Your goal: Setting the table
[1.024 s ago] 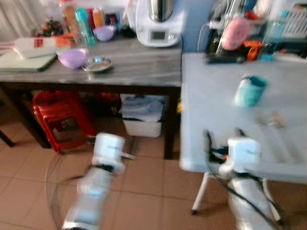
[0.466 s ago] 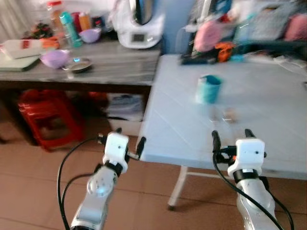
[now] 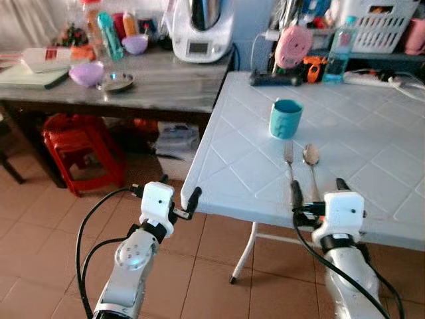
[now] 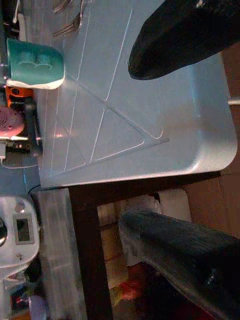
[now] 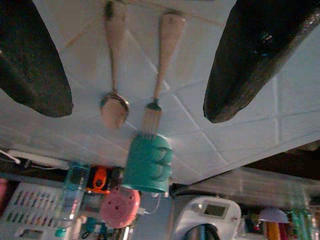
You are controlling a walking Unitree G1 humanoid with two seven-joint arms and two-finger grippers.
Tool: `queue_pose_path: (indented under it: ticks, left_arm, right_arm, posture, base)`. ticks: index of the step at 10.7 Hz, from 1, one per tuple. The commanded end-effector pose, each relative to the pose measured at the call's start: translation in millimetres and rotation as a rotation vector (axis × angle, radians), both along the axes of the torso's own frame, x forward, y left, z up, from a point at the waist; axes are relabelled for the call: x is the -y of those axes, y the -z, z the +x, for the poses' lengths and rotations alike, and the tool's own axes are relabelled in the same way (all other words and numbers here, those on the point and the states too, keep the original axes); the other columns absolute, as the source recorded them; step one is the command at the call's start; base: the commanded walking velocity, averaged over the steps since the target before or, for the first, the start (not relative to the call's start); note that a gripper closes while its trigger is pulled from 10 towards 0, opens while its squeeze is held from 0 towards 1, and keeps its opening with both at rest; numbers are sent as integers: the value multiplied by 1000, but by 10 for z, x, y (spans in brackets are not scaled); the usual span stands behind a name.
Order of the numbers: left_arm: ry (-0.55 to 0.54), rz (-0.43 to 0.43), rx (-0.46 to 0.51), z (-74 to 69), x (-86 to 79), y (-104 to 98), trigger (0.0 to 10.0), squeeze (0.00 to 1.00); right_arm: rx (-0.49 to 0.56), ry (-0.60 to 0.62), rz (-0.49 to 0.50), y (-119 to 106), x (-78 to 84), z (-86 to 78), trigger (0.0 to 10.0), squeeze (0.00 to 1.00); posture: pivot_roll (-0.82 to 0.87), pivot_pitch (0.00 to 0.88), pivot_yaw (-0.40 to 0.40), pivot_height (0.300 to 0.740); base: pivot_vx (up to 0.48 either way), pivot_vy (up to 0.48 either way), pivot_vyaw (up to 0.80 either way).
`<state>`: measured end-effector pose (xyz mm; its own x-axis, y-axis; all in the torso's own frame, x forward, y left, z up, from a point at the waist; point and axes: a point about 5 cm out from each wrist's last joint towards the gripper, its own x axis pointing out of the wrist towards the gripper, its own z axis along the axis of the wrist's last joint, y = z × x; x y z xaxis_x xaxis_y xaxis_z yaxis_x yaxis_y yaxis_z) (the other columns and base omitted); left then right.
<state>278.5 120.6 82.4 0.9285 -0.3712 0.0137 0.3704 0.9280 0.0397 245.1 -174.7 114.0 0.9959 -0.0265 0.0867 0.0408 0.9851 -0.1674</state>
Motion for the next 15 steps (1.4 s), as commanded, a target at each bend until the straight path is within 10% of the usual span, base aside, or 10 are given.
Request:
queue_pose_path:
  ticks: [1,15]
  left_arm:
    - [6,-1,1,-7,-29,-15,10000,0]
    - [63,-34,-15,-40,61,3,10000,0]
  right_arm:
    - [10,-13,11,-32,-36,18,10000,0]
    - [7,-24,-2,-32,-52,30,10000,0]
  posture:
    - [42,0,58,740]
    - [34,0,55,740]
  base:
    - [0,0,0]
    - [175,0,-192]
